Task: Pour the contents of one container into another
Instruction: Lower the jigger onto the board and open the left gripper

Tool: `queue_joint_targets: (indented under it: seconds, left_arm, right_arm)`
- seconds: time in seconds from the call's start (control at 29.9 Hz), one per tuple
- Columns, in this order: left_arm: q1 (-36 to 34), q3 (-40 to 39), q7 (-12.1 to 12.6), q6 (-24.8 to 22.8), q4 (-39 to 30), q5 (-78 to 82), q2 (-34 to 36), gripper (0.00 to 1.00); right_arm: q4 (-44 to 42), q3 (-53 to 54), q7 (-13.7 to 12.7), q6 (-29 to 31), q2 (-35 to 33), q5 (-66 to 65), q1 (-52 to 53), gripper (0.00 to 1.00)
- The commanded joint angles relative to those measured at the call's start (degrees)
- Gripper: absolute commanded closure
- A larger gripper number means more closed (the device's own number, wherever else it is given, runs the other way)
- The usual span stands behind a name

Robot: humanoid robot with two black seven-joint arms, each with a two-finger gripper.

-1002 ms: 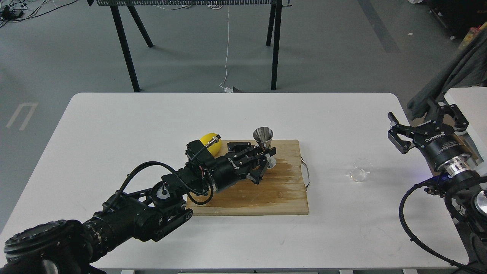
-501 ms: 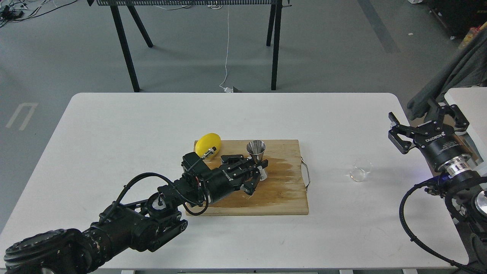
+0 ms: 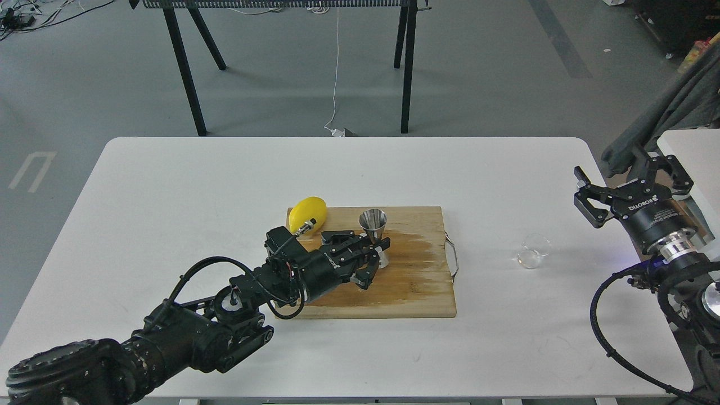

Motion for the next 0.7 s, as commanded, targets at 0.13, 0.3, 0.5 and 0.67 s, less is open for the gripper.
queue_joint_targets:
  seconds: [0.13,0.3,0.5,0.67]
  left_arm:
    - [0.4,-0.1,0.0,0.0,0.0,0.0,0.0,0.68]
    - [0.5,-0.1,0.0,0.0,0.0,0.0,0.0,0.63]
    - [0.6,-0.1,0.0,0.0,0.0,-0.1,0.0,0.52]
    - [1.4,0.0,0.0,0.0,0.0,-0.1,0.0,0.38]
  right_arm:
    - [0.0,-0.1,0.0,0.0,0.2,0.0,-0.2,0.01]
    - [0.0,0.0,0.0,0.0,0.3,0.0,-0.2,0.01]
    - [0.0,0.0,0.0,0.0,0.3,0.0,-0.2,0.01]
    - [0.0,0.1,0.0,0.0,0.3,0.0,-0.3,0.01]
